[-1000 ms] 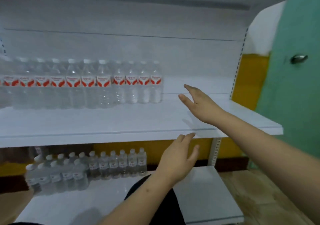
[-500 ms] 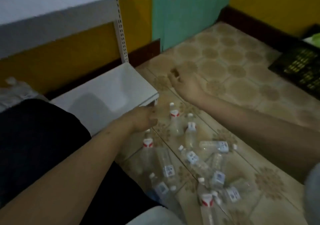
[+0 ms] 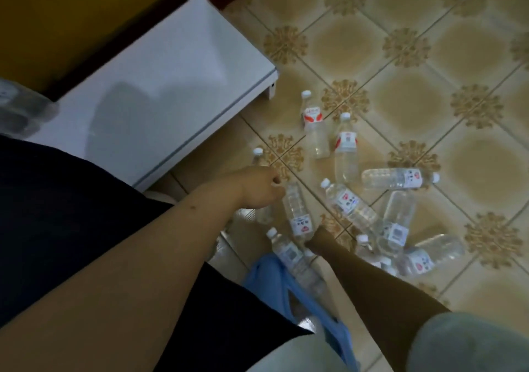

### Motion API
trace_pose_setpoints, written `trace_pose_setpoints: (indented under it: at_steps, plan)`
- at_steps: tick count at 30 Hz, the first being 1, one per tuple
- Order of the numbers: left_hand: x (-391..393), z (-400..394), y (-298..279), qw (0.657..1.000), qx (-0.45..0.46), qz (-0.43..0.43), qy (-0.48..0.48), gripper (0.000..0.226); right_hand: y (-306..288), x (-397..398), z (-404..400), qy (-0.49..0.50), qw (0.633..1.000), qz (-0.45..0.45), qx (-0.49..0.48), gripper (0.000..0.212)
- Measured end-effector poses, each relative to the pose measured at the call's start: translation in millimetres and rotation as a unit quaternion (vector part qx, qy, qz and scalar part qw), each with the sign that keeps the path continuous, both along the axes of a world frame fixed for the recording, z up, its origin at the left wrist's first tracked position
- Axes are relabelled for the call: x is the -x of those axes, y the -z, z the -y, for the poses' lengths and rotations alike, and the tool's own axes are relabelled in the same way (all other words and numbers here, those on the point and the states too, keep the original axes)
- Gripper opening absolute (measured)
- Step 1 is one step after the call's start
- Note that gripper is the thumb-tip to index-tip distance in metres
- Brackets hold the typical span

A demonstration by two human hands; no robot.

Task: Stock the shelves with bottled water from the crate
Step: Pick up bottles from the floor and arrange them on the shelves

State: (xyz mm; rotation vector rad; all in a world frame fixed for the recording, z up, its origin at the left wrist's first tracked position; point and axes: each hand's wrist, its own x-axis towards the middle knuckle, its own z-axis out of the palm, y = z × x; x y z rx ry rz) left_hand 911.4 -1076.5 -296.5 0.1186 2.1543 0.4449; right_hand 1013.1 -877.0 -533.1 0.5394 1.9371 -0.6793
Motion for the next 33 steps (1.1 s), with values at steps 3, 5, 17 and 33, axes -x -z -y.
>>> trace_pose_setpoints:
  at_steps: [3, 5, 17, 33]
  plan:
    - [-3, 1, 11, 1.0, 0.007, 0.014, 0.016, 0.041, 26, -16, 0, 0.117, 0.992, 0.013, 0.052, 0.037]
    - [-2, 4, 16, 0.999, 0.02, 0.02, 0.023, 0.043, 29, -19, 0, 0.157, 0.985, 0.019, 0.071, 0.035]
    - [10, -10, 24, 1.0, 0.008, 0.006, 0.011, 0.042, -36, -23, -15, 0.314, 0.923, -0.098, 0.2, 0.013]
    - [-1, 35, -11, 0.97, 0.068, -0.207, -0.104, 0.11, -232, 59, -12, 0.13, 0.915, -0.17, 0.341, 0.018]
